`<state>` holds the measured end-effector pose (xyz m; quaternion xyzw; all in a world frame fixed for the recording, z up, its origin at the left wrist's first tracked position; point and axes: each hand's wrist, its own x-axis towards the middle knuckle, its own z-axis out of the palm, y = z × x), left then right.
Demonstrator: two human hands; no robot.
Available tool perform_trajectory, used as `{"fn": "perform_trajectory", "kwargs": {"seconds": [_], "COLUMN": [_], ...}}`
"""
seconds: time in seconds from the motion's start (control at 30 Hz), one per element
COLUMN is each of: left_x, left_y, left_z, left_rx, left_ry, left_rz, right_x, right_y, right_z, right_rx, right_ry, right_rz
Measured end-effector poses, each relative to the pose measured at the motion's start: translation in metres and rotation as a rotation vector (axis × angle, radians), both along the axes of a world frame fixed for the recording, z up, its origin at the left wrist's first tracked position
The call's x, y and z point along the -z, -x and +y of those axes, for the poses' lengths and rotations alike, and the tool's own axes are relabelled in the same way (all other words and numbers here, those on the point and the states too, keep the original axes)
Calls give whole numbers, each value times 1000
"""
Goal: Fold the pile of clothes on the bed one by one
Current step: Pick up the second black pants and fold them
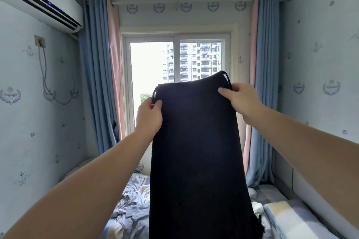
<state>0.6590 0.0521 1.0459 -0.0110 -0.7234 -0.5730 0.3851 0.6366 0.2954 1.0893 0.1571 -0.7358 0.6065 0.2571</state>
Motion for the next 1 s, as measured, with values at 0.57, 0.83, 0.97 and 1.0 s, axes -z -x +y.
{"fn": "perform_trajectory", "kwargs": {"seconds": [0.57, 0.83, 0.97, 1.0], "left_x": [174, 425, 555, 580], "left_y": [246, 464, 542, 560], "left_z": [-100, -179, -206, -210], "left_rx": [49, 49, 18, 10], "left_ry": [1, 2, -78, -114], "left_rz": [-234, -648, -790, -814], "right_x": [157, 405, 536, 565], "right_y": [246, 484, 572, 591], "right_z": [-90, -162, -200, -208], "right_rx": [-23, -5, 0, 15], "right_ry": [-90, -251, -233, -218], "right_rz": [-269, -629, -797, -812]}}
